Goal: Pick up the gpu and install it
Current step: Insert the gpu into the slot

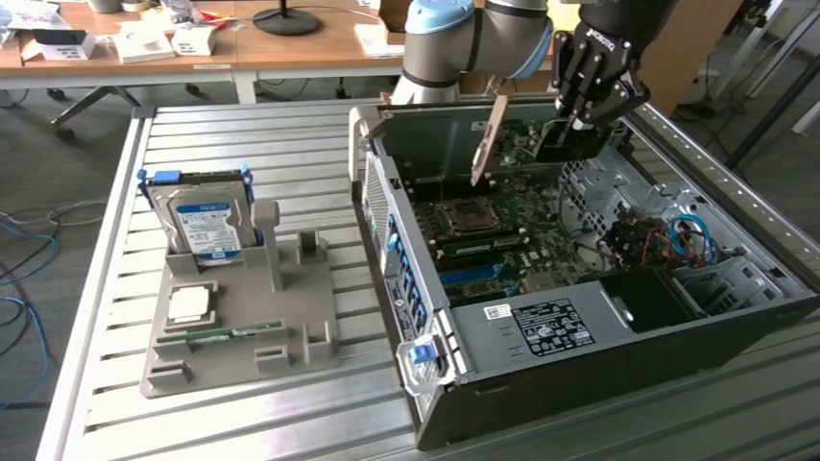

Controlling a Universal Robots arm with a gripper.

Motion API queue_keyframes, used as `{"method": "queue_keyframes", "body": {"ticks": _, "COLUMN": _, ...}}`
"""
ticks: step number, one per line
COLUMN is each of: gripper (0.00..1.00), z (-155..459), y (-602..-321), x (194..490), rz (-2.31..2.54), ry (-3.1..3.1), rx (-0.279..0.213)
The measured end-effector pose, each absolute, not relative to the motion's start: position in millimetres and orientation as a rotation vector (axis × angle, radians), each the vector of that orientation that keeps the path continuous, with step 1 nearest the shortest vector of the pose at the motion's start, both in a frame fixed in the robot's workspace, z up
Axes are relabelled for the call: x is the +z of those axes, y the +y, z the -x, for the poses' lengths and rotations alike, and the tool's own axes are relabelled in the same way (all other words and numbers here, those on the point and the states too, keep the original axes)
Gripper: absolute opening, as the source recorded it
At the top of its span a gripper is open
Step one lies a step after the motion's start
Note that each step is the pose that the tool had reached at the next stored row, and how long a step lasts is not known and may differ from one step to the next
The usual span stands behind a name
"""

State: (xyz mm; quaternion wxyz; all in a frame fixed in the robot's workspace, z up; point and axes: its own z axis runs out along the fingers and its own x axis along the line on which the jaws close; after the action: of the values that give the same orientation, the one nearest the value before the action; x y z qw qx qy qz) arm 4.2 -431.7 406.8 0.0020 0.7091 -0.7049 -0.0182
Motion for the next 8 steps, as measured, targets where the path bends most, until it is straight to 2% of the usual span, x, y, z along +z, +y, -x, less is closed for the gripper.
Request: {"method": "queue_keyframes", "body": {"ticks": 8, "gripper": 0.26, "z": -2.3, "y": -431.7, "x": 398.0, "rz": -2.226, "ry": -2.210, "rx": -0.057}}
